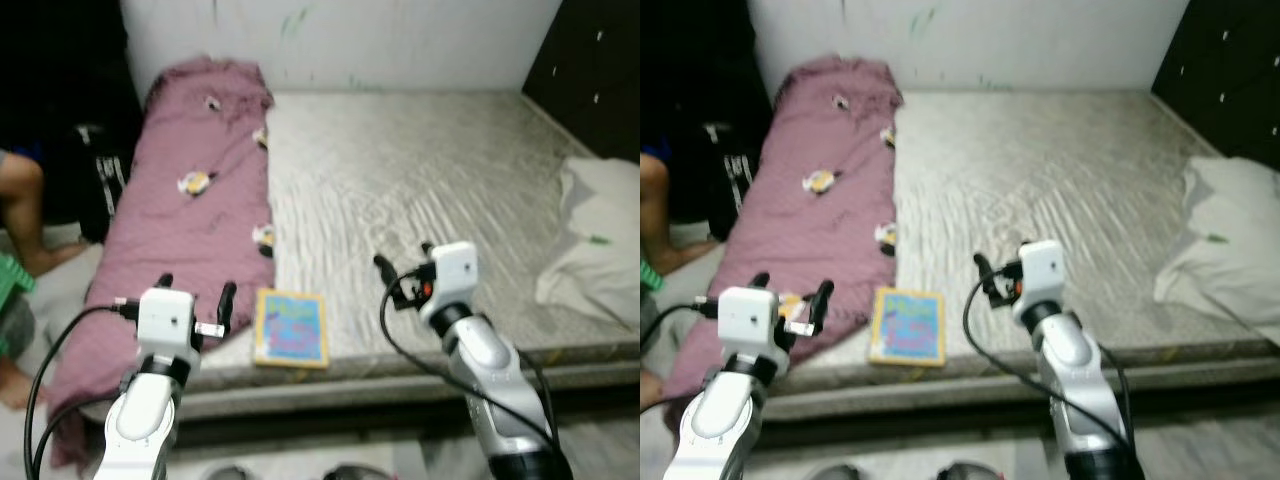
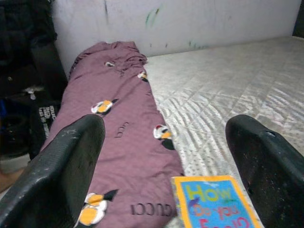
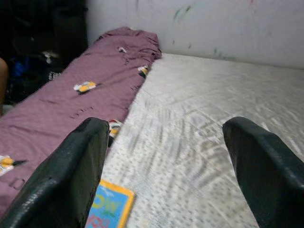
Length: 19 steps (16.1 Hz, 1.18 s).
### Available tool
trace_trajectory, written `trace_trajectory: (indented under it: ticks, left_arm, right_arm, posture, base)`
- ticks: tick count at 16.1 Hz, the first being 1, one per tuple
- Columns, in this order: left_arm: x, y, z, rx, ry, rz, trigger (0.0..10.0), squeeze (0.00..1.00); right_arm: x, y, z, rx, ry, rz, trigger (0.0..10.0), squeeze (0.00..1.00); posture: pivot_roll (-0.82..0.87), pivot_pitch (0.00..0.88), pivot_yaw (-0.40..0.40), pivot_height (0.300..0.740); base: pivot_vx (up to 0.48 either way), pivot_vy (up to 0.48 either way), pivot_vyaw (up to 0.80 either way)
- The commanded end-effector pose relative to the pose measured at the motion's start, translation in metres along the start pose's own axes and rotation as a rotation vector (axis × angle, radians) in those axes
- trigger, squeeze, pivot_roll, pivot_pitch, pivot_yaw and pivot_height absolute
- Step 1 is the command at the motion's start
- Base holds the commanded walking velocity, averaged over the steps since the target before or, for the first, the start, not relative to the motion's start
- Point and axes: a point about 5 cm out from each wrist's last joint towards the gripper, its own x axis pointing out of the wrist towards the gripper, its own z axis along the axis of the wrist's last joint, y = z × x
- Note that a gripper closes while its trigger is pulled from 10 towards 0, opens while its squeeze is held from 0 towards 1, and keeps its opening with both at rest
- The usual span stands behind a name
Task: Clean up the room
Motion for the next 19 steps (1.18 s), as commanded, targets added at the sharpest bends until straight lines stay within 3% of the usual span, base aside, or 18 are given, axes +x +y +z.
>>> trace_trajectory:
  ticks: [1, 4, 7, 10, 19]
  left_arm:
    - [-0.0003, 0.0011, -0.0003, 0.001, 0.000, 0.002, 10.0, 0.00]
    - [0.0002, 0.0010, -0.0007, 0.006, 0.002, 0.007, 10.0, 0.00]
    - [0.0014, 0.0046, -0.0004, 0.013, -0.008, 0.050, 10.0, 0.00]
    - [0.0023, 0.0016, 0.0036, -0.022, -0.034, -0.014, 10.0, 0.00]
    - [0.0037, 0.0001, 0.0044, -0.037, -0.044, -0.029, 10.0, 0.00]
  right_arm:
    - [0.0023, 0.0019, 0.0031, -0.004, -0.010, 0.010, 10.0, 0.00]
    - [0.0028, 0.0014, 0.0027, -0.007, -0.009, 0.012, 10.0, 0.00]
    - [0.0032, 0.0015, 0.0022, -0.009, -0.008, 0.013, 10.0, 0.00]
    - [0.0037, 0.0019, 0.0019, -0.009, -0.009, 0.015, 10.0, 0.00]
    - [0.0036, 0.0002, 0.0007, -0.010, -0.006, 0.008, 10.0, 0.00]
  posture:
    - [0.01, 0.056, -0.050, 0.740]
    - [0.01, 0.052, -0.053, 0.740]
    - [0.01, 0.050, -0.054, 0.740]
    - [0.01, 0.047, -0.054, 0.740]
    - [0.00, 0.047, -0.051, 0.740]
  base:
    - [0.000, -0.480, 0.00]
    - [0.000, -0.405, 0.00]
    - [0.000, 0.000, 0.00]
    - [0.000, 0.000, 0.00]
    - [0.363, 0.000, 0.00]
